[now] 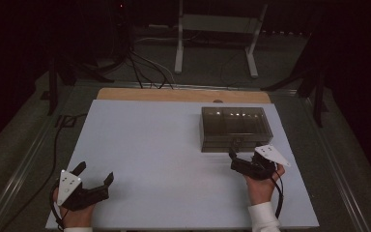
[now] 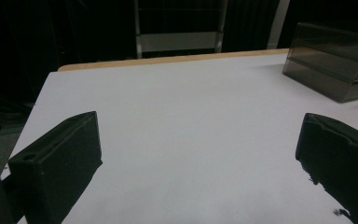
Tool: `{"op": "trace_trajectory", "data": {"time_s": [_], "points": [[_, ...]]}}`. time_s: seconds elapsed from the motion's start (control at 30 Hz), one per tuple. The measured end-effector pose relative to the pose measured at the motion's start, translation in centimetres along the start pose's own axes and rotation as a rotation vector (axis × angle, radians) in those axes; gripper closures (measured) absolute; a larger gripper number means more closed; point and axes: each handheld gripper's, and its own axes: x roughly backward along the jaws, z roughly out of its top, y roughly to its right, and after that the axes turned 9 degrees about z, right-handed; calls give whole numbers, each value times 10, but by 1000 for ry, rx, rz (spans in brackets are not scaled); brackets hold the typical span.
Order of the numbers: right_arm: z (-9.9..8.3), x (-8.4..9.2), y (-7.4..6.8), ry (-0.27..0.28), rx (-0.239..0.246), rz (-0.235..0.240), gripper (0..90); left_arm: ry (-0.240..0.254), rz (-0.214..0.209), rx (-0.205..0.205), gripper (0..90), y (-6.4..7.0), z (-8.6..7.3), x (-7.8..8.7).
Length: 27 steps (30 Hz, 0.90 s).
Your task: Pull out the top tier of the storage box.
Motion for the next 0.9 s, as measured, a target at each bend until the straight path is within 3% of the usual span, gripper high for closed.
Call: {"op": "trace_trajectory", "data": {"time_s": [0.9], "points": [[1, -30, 0, -40, 4, -43, 0, 1, -3, 2, 12, 0, 0, -1]]}}
